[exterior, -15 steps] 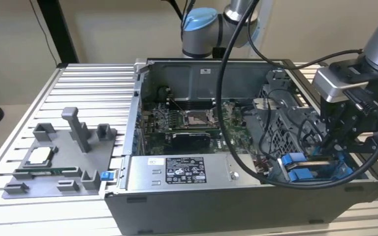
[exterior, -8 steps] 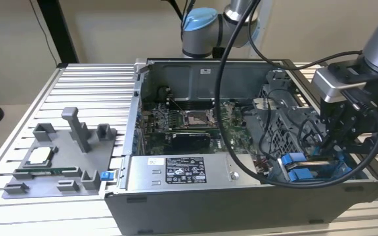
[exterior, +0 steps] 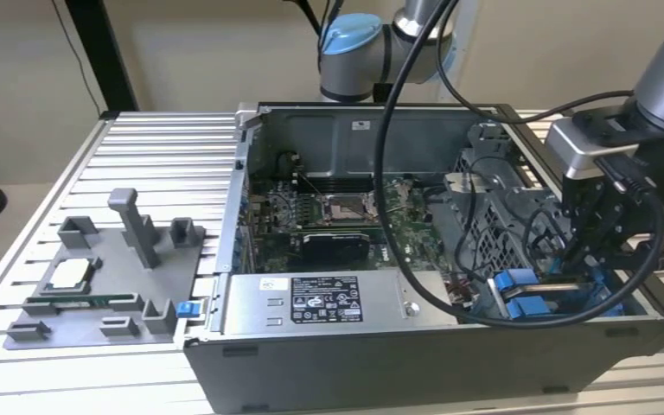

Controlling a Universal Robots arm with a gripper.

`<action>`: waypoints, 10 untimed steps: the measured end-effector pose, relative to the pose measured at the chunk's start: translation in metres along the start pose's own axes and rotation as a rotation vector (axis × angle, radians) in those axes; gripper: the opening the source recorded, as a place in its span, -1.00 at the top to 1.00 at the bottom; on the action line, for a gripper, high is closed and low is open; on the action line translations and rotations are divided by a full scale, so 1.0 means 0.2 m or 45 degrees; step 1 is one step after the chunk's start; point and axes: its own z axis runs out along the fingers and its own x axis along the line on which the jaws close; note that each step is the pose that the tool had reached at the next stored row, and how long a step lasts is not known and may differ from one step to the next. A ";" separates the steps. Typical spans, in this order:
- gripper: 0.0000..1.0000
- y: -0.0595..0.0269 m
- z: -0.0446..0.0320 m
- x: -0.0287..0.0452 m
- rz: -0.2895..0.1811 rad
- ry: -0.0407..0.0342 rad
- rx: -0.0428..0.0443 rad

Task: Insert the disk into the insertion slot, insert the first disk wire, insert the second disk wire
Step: 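Insert the first disk wire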

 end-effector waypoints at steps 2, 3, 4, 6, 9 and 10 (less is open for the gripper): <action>1.00 0.000 0.002 -0.001 0.004 0.0013 0.000; 1.00 0.000 0.003 -0.001 0.006 0.0018 0.000; 1.00 0.000 0.003 -0.001 0.008 0.0020 0.000; 1.00 0.001 0.004 -0.002 0.011 0.0024 0.000; 1.00 0.000 -0.009 -0.003 0.012 0.0027 0.001; 1.00 -0.001 -0.018 -0.003 0.013 0.0026 0.001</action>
